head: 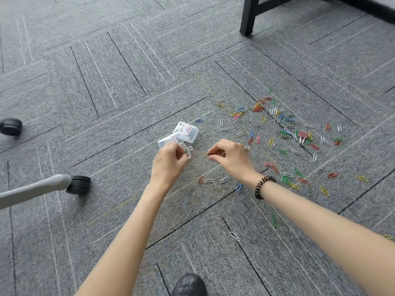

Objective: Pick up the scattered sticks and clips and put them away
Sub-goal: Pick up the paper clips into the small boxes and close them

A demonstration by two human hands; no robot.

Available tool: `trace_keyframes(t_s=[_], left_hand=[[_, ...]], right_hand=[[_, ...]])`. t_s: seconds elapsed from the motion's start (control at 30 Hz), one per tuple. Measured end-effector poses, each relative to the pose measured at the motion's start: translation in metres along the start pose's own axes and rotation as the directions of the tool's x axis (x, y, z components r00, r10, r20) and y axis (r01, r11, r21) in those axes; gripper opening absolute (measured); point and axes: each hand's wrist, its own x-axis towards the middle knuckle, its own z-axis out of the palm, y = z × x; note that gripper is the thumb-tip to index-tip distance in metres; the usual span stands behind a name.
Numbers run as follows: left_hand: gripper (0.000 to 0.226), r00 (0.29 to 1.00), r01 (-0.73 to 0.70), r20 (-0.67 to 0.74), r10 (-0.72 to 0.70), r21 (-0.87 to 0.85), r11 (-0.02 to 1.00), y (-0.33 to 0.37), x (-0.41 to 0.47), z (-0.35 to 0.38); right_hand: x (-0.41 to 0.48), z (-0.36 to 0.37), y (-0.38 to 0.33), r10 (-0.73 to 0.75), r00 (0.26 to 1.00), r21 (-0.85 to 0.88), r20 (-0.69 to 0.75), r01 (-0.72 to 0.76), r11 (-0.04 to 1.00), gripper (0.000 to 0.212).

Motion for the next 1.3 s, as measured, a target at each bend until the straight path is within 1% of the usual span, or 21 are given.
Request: trace_keyframes(t_s=[0.1,0.23,0.33,0.43,0.53,0.67,0.73,0.83,0.87,0.97,1.03,1.13,1.2,1.3], left_hand=[[0.006,0.994,0.066,-0.095,-0.056,0.102,0.993,-0.015,0.006,-0.008],[0.010,0.989,0.058,-0.144,-0.027,0.212,0.976,-0.024,0.005,-0.007],[0.018,0.986,0.029,-0.167,0.006,0.203,0.979,-0.026,0.000,-0.008],[0.022,0.984,0.020,-0.177,0.019,0.213,0.977,-0.030,-0.003,-0.008],[0.021,0.982,0.017,-0.188,0.022,0.207,0.978,-0.034,-0.004,-0.005],[0.011,0.974,-0.030,-0.221,0.056,0.121,0.992,-0.024,-0.011,0.002],[0.010,0.977,-0.075,-0.191,0.097,0.117,0.990,-0.020,-0.017,0.010],[0.011,0.983,-0.138,-0.112,0.149,0.098,0.986,-0.016,-0.027,0.023],[0.011,0.982,-0.165,-0.073,0.171,0.090,0.982,-0.015,-0.030,0.026],[0.017,0.969,-0.240,0.072,0.235,0.090,0.967,-0.009,-0.040,0.032],[0.023,0.969,-0.219,0.143,0.203,0.104,0.970,-0.007,-0.044,0.034],[0.030,0.975,-0.125,0.198,0.099,0.120,0.985,-0.005,-0.047,0.036],[0.027,0.981,-0.079,0.185,0.057,0.111,0.991,-0.001,-0.047,0.037],[0.018,0.983,-0.039,0.184,0.016,0.123,0.992,0.003,-0.044,0.037]], right_hand=[[0.019,0.014,-0.016,-0.035,0.999,0.035,0.035,0.034,0.999,0.016],[0.041,0.033,-0.031,-0.087,0.994,0.059,0.063,0.084,0.995,0.017],[0.052,0.047,-0.038,-0.114,0.990,0.063,0.089,0.108,0.992,0.018],[0.055,0.056,-0.037,-0.156,0.977,0.004,0.148,0.157,0.988,0.019],[0.052,0.058,-0.031,-0.169,0.974,-0.024,0.153,0.175,0.984,0.019],[0.041,0.045,-0.020,-0.150,0.979,-0.036,0.141,0.157,0.987,0.014],[0.033,0.037,-0.011,-0.123,0.978,-0.087,0.166,0.139,0.987,0.010],[0.020,0.024,0.000,-0.038,0.969,-0.182,0.244,0.084,0.980,0.005],[0.016,0.019,0.002,-0.006,0.961,-0.214,0.275,0.067,0.975,0.007],[0.002,0.006,0.009,0.097,0.934,-0.330,0.344,0.024,0.944,0.025],[-0.007,0.001,0.014,0.154,0.923,-0.386,0.353,-0.006,0.923,0.035],[-0.017,-0.003,0.017,0.182,0.904,-0.393,0.388,-0.016,0.919,0.043],[-0.021,-0.004,0.016,0.181,0.896,-0.382,0.406,-0.014,0.924,0.044],[-0.025,-0.001,0.013,0.195,0.912,-0.399,0.362,-0.038,0.916,0.043]])
